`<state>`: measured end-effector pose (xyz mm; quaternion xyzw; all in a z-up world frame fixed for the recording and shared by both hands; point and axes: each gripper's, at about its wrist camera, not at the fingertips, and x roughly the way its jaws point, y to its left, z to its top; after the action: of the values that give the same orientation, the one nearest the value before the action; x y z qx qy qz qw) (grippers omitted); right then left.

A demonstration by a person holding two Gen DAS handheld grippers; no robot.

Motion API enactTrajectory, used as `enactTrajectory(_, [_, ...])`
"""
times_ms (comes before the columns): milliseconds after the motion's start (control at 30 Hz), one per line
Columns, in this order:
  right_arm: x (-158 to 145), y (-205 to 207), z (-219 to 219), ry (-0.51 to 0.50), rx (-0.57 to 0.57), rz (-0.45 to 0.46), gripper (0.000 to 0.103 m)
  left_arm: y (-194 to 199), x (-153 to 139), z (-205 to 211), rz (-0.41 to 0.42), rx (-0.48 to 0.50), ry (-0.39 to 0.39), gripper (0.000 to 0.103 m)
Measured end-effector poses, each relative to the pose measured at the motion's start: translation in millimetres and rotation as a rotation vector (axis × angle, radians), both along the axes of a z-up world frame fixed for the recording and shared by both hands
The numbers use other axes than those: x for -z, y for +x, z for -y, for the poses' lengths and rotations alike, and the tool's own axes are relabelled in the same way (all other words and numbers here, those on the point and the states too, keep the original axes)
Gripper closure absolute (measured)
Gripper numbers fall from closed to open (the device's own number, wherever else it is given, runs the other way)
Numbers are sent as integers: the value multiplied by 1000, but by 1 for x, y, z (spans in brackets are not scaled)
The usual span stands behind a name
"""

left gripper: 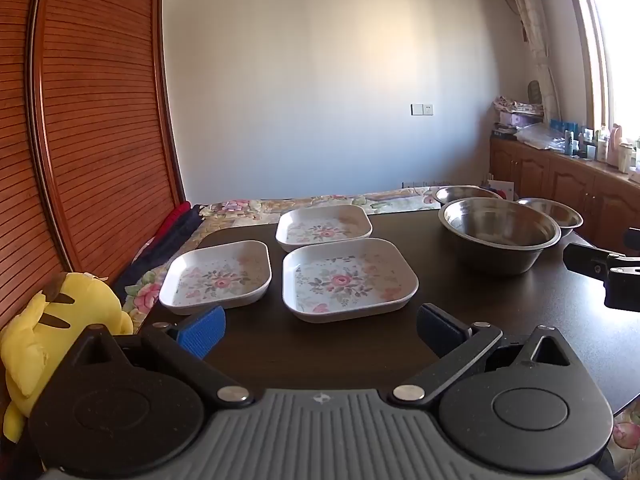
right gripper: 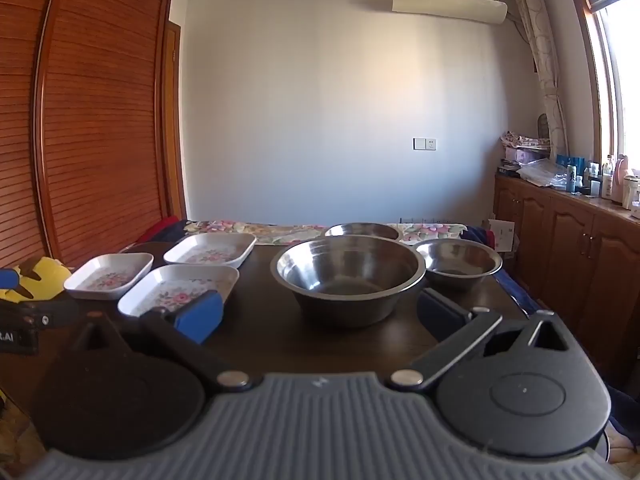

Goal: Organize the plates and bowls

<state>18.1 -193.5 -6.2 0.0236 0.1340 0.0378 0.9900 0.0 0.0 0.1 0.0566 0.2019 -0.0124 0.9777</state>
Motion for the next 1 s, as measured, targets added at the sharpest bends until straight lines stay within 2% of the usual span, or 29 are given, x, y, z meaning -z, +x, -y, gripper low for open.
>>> enactTrajectory(1000, [2,-4,6,-12,43,4,0,0,-8,-3,13,3,-4,0])
